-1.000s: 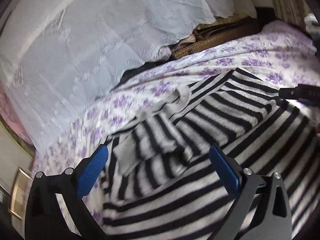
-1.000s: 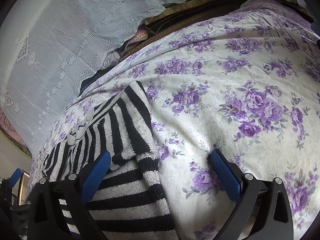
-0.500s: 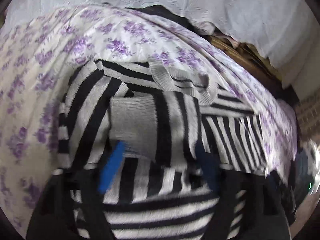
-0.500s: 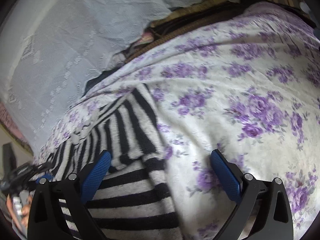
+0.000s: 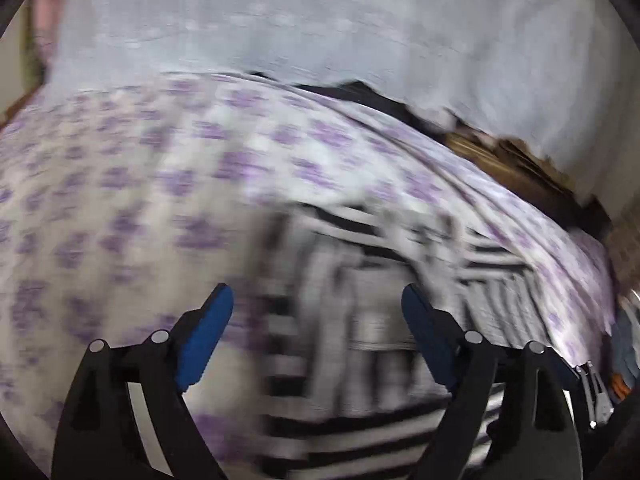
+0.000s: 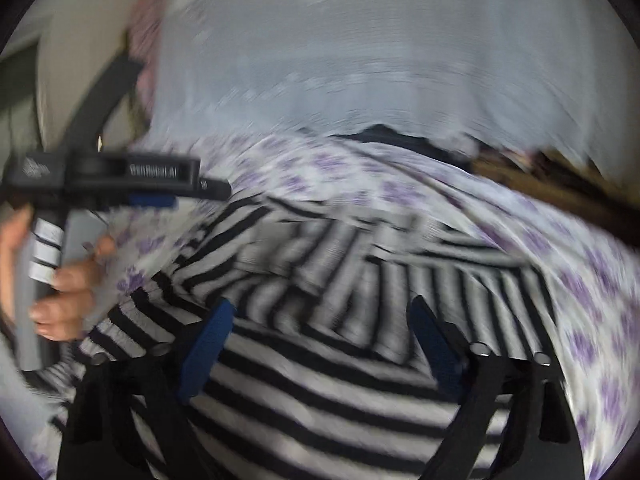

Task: Fold small clothes
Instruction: 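Grasp the sweater edge with the right tool and fold it toward the collar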

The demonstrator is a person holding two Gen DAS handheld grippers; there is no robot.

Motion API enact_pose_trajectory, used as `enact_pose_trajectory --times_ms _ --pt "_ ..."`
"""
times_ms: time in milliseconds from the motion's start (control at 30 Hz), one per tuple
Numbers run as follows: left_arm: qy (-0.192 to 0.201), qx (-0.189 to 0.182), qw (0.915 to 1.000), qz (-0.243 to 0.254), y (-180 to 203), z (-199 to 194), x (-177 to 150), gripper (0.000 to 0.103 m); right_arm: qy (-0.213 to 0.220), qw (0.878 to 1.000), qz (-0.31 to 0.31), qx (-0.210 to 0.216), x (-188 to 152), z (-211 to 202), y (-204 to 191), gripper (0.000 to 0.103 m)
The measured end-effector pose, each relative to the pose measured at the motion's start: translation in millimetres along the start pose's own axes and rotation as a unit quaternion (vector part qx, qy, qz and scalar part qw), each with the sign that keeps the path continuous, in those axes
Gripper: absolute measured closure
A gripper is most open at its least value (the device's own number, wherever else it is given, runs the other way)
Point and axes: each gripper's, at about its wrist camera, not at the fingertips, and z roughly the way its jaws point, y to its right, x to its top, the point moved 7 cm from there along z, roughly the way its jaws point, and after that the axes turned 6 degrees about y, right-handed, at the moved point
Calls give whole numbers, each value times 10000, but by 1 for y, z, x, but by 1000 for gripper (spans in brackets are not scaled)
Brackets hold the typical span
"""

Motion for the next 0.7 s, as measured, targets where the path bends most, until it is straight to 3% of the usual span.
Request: enact_pose_trajectory --times_ms 67,200,300,333,367,400,467,533,567,600,633,667,700 --pt "-208 55 9997 -130 -20 14 -8 19 -277 9993 -252 -29 2 23 -18 38" --pt "-822 322 9956 -307 -46 63 -31 20 -758 9941 -702 -323 -6 57 -38 39" --pt "-640 595 9959 251 -34 64 -26 20 -912 9914 -799 -495 -7 66 -34 42" --pt "-608 657 9955 318 -33 65 -28 19 -916 9913 -795 -506 -5 69 -35 48" --pt "-622 689 9951 328 -33 66 -29 18 -908 9909 -800 -596 -4 70 -31 70" --pt "-639 665 9953 289 -34 68 -30 17 -888 9908 -768 -665 1 76 -28 76" --pt "-664 603 9958 189 -39 68 -30 15 -737 9947 -253 -675 9 68 -8 88" --pt "-663 595 9959 167 -41 68 -29 14 -595 9931 687 -734 10 51 33 89" --pt "-647 636 9957 211 -40 68 -29 12 -602 9880 1197 -774 3 44 57 87" --pt "-645 651 9955 251 -39 67 -30 11 -662 9794 1746 -773 -9 39 81 73" --pt "-636 706 9950 314 -38 68 -32 11 -794 9676 2282 -735 -26 35 103 69" --pt "-625 742 9947 353 -38 68 -32 10 -1018 9531 2737 -795 -51 29 128 71" --pt "-615 757 9945 377 -37 68 -33 10 -1006 9486 2925 -664 -61 25 134 73"
